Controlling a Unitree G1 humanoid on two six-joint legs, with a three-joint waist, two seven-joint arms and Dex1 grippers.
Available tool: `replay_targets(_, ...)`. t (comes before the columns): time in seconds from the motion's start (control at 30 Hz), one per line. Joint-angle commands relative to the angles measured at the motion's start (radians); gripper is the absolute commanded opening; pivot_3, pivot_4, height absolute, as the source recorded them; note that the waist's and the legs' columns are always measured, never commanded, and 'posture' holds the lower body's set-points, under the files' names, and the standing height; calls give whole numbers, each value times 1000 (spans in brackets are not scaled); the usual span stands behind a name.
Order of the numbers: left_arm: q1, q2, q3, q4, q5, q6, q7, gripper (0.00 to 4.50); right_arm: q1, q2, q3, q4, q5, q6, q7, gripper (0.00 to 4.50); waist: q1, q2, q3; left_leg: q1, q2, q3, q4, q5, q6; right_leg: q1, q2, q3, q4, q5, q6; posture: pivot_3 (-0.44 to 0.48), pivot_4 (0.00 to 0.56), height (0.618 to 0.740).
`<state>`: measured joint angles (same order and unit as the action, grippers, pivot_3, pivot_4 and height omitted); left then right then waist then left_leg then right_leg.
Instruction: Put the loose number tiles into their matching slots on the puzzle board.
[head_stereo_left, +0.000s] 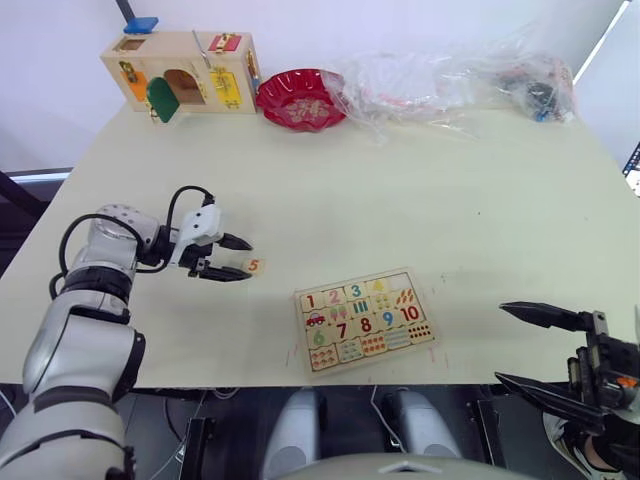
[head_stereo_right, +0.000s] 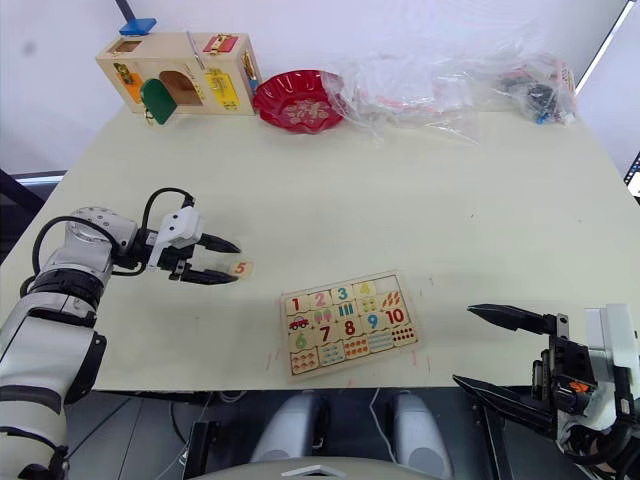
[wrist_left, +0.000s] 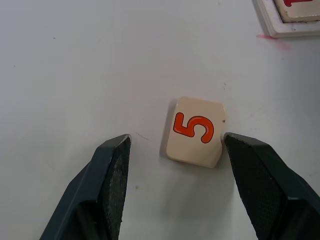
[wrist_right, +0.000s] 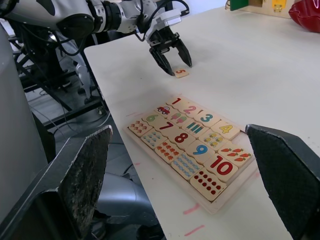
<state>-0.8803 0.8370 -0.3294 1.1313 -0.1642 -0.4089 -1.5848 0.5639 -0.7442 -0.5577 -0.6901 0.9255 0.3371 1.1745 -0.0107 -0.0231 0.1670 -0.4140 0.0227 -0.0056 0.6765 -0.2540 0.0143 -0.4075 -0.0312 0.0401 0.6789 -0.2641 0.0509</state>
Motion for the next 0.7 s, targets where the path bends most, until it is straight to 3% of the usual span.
replay_targets(0.03,-12,9,-19,25,13,-16,-30,3183,4,8,-14,-28,2,-14,-1,4500,0,0,0,0,0,0,0,0,0,0,0,0,0,0,0,0,150,740)
replay_targets(0.53,0,-2,-28,33,23,-76,-30,3183,8,22,-11,-10,-23,-25,11,4500,0,0,0,0,0,0,0,0,0,0,0,0,0,0,0,0,150,740)
replay_targets(0.63,10,0,-33,20,10,-73,-30,2575,9,24,-7,-7,-29,-28,15,4500,0,0,0,0,0,0,0,0,0,0,0,0,0,0,0,0,150,740)
replay_targets(0.7,18,6,-40,10,1,-70,-30,1890,4,22,-4,-4,-34,-28,13,4500,0,1,-1,0,0,0,0,0,0,0,0,0,0,0,0,0,150,740)
